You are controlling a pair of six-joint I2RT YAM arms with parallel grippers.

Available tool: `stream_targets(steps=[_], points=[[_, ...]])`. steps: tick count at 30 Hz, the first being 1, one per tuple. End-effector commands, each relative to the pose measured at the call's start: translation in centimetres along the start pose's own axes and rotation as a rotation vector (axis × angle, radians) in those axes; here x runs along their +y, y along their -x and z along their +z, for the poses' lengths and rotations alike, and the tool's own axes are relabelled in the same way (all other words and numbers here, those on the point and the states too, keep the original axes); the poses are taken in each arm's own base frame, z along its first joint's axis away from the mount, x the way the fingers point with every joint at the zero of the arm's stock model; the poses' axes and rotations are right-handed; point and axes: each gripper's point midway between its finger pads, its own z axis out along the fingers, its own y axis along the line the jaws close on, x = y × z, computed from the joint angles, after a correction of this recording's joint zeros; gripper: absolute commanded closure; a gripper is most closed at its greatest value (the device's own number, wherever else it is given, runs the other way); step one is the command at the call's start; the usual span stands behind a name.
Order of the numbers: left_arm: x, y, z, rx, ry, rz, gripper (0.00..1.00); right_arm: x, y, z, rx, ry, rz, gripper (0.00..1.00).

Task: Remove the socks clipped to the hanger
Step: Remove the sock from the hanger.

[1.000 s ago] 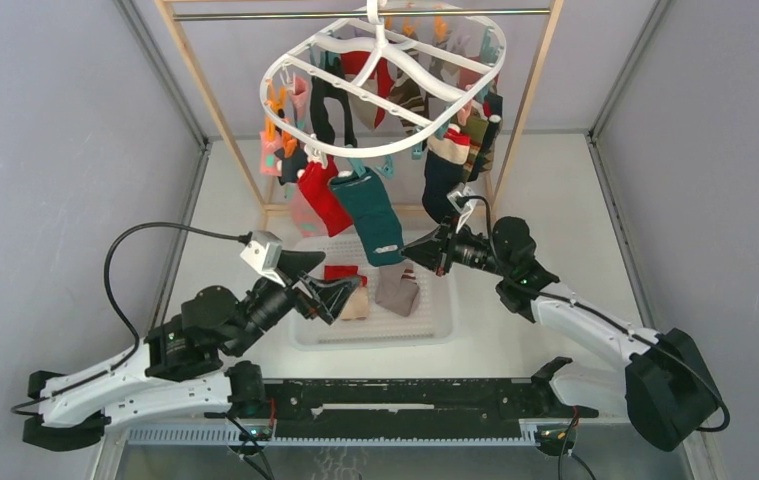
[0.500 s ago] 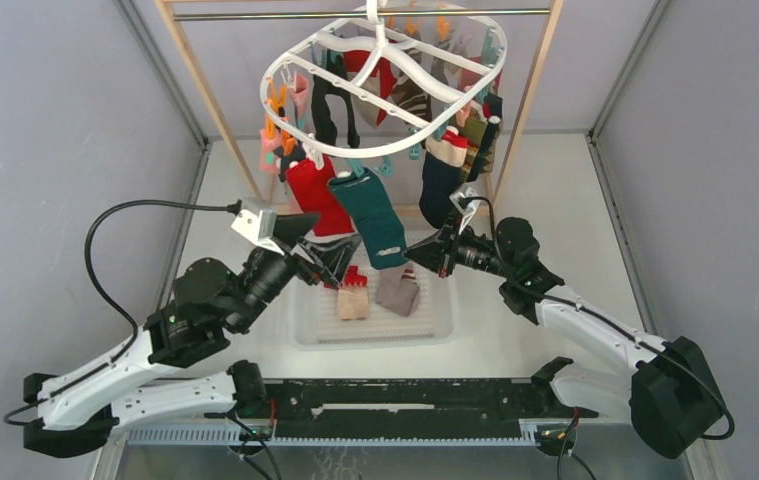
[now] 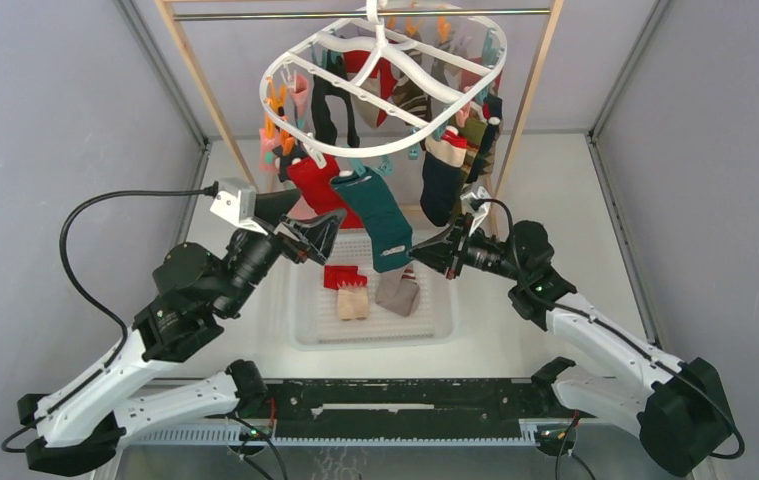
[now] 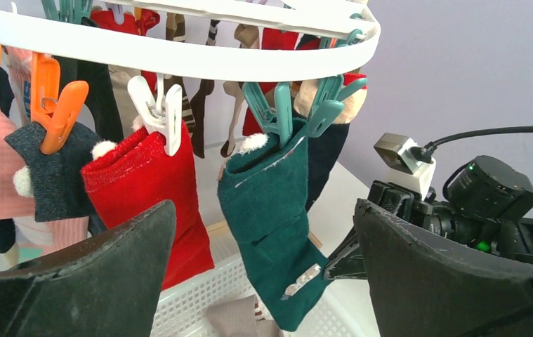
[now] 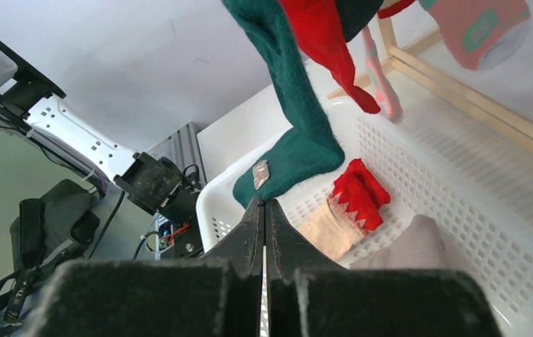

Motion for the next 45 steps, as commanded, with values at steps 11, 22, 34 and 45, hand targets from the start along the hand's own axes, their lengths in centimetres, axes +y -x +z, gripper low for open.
stream_targets(steps=[11,22,34,45], points=[[-1.6,2.5,1.8,-0.083,-0.086,0.005,0.0,2.3,3.2,-0.6,-0.048,0.049,-0.071,1.0],[-0.7,2.7,4.2,-0.095,-0.085,0.02,0.0,2.4,3.1,-1.0,-0.04,0.045,-0.079,1.0],[-3.2,3.4,4.2,-0.117,-0.295,0.044,0.0,1.8,2.8,-1.3,-0.026,0.03,-0.078,1.0],[-3.7,3.7,4.9,-0.12,-0.391,0.035,0.01,1.6,2.5,-1.4,-0.015,0.022,-0.078,1.0]])
